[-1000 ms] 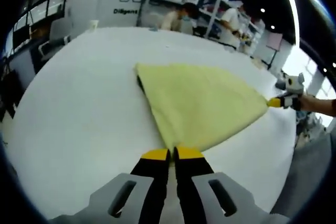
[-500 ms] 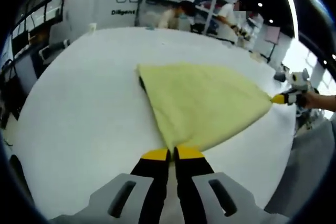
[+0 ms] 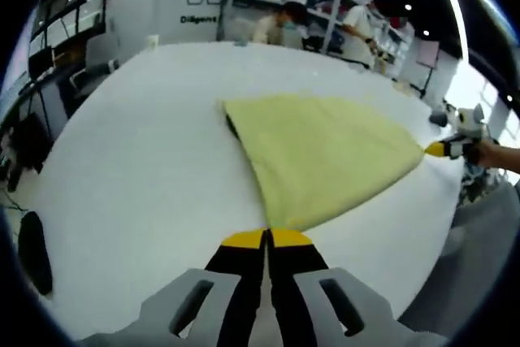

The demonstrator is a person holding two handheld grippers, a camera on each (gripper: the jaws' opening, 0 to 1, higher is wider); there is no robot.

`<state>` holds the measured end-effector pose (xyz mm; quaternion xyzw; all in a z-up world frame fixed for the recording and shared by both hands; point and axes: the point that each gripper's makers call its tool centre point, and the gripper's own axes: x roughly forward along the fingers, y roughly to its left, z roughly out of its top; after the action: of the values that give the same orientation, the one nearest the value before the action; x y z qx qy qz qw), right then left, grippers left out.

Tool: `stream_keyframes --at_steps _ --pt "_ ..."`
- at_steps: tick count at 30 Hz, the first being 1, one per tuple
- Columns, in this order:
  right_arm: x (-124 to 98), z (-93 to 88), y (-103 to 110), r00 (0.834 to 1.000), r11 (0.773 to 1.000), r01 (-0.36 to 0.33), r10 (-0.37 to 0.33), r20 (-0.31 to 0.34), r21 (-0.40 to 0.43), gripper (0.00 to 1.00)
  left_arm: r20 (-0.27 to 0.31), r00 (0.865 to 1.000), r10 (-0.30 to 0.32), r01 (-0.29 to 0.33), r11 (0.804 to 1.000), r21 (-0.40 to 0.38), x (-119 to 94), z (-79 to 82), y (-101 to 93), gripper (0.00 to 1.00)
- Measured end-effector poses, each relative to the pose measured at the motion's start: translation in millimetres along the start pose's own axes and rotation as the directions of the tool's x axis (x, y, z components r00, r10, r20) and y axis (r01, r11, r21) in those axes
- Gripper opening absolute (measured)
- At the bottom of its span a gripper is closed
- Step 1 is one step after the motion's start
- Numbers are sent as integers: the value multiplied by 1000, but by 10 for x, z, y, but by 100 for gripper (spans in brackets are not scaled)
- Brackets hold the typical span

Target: Fold the garment on the visible template until the final outline fits inside the template.

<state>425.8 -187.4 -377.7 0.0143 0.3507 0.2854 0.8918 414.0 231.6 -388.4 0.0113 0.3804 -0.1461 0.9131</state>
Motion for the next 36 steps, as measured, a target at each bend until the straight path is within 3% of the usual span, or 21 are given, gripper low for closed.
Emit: stream_keyframes --at_steps 4,6,7,9,13,14,16,17,18,21,25,30,32,36 --pt "-96 -9 3 999 999 26 -27 29 32 0 30 999 11 -9 998 -64 -143 -7 114 0" --pt "-156 26 9 997 998 58 -60 52 26 3 93 995 32 -28 999 -43 -246 141 100 1" --pt "-179 62 -24 994 996 92 -92 65 -8 9 127 991 45 -41 999 -35 -273 204 102 4" --pt "-214 143 41 993 996 86 -84 83 -18 27 145 989 40 -35 999 -33 -360 263 44 13" --pt "-266 341 145 981 994 106 -99 165 -30 41 205 978 45 -52 998 32 -400 346 49 27" --pt "-280 389 182 978 993 110 -102 182 -33 49 210 977 36 -43 999 32 -396 356 41 31" --pt "-279 476 196 962 987 156 -143 232 -35 68 258 966 2 -14 999 48 -394 471 -42 44" --pt "-263 509 268 958 987 154 -138 253 -44 83 326 945 -22 16 1000 20 -383 591 -87 52" --pt "-266 555 357 955 987 146 -123 269 -68 90 340 940 -25 23 1000 8 -388 613 -94 61" --pt "-238 549 474 952 986 151 -125 278 -74 90 345 939 -8 2 1000 19 -403 618 -53 72" --pt "-182 540 646 957 994 88 -65 283 -68 94 356 934 -5 -11 999 43 -416 657 -94 79" --pt "-250 696 652 940 997 79 -77 333 5 98 378 926 -17 -12 997 76 -457 701 -116 91" --pt "-275 736 666 933 996 92 -79 351 -21 99 394 919 -25 -7 997 79 -490 725 -153 95" --pt "-254 682 583 937 994 106 -103 335 10 99 377 925 -44 -1 993 120 -460 717 -253 96"
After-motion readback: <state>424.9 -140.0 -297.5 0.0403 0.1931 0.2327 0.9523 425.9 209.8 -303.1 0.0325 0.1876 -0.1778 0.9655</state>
